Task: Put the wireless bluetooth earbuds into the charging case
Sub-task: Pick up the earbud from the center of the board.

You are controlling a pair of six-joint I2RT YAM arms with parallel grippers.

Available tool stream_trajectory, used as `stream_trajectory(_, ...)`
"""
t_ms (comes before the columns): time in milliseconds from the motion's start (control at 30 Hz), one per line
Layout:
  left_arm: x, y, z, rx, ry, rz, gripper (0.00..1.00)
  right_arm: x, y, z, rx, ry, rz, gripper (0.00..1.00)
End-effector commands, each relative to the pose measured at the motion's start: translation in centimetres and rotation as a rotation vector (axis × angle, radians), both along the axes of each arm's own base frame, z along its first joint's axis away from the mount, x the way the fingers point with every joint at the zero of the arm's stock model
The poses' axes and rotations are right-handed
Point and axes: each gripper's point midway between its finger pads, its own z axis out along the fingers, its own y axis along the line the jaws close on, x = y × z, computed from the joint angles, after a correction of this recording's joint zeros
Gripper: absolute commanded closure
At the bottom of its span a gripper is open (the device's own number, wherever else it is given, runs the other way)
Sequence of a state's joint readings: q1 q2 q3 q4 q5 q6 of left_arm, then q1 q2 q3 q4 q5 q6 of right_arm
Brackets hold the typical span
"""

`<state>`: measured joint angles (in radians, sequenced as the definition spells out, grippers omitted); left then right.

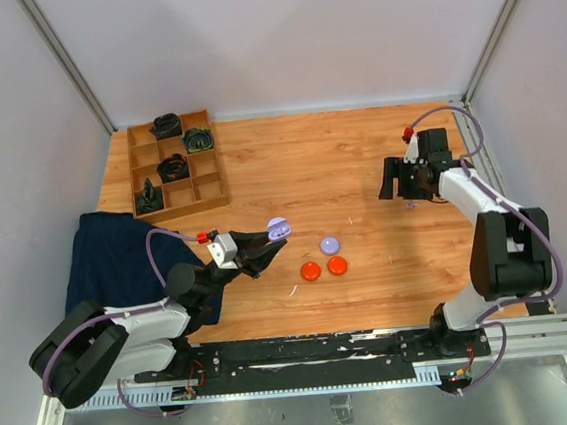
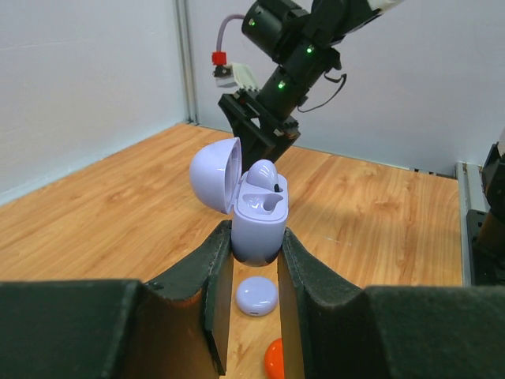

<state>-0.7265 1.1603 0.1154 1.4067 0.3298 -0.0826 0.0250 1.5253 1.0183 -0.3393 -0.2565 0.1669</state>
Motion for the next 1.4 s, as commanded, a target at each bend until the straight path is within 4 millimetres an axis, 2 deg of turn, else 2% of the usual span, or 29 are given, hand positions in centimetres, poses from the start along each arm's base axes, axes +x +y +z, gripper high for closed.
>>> stream_trajectory(0,-0.1,0.4,0.4,-0.008,-0.026,0.01,1.0,3.2,-1.3,0.4,0.04,-0.028,-0.048,0.23)
stream_trajectory(133,0.1,0.4,0.2,-0.003,-0.027,0.016,1.0,4.2,-2.7,-0.9,0.022,0.005,-0.065,0.23)
stream_trajectory(267,0.1,0.3,0.1,0.0,-0.026,0.015,1.0,4.0,-3.2,-2.2,0.028,0.054,-0.06,0.23)
stream_trajectory(533,0.0,0.2,0.1,0.003,-0.024,0.004,1.0,2.6,-4.2,-5.3,-0.013,0.138,-0.067,0.23)
stream_trajectory(833,-0.1,0.2,0.1,0.005,-0.022,-0.001,1.0,0.0,-4.7,-7.1,-0.053,0.234,-0.055,0.22)
stream_trajectory(1133,-0.3,0.1,0.2,0.002,-0.024,-0.009,1.0,-2.0,-3.9,-7.2,-0.024,0.278,-0.033,0.27)
stream_trajectory(1367,-0.2,0.0,0.3,0.001,-0.024,-0.013,1.0,-2.7,-2.3,-6.9,0.005,0.289,0.011,0.34)
